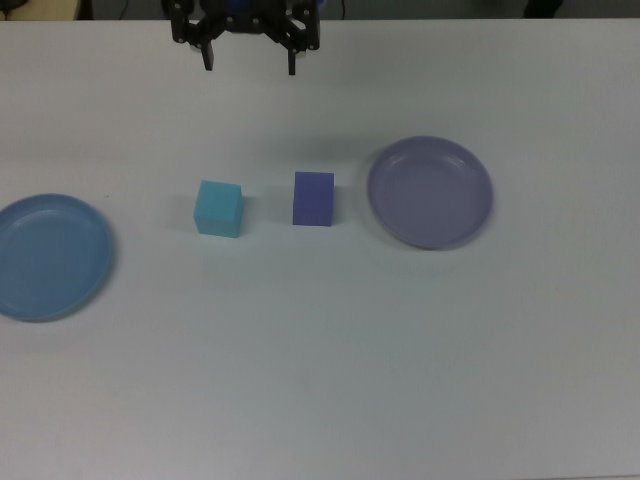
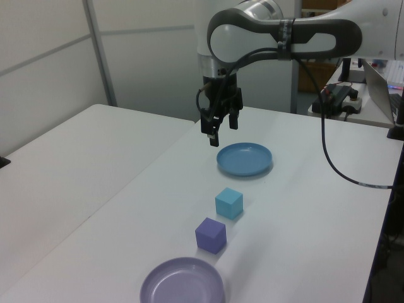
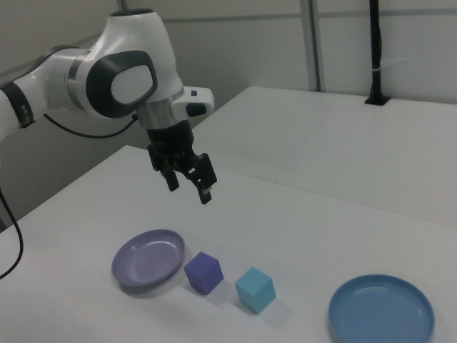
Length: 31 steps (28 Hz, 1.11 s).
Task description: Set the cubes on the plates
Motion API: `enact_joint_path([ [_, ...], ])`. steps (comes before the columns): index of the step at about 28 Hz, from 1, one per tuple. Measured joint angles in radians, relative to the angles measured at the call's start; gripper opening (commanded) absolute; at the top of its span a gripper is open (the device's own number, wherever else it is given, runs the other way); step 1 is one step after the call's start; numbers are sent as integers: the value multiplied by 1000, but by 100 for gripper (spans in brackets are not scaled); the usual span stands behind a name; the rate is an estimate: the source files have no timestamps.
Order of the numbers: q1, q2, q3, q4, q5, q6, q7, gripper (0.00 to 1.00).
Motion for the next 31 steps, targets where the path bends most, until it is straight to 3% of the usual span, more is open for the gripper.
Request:
enact_joint_path([
  [20,-73,55,-15,-4,16,108,8,100],
  [31,-65,69,-8,-86,16,156,16,100],
])
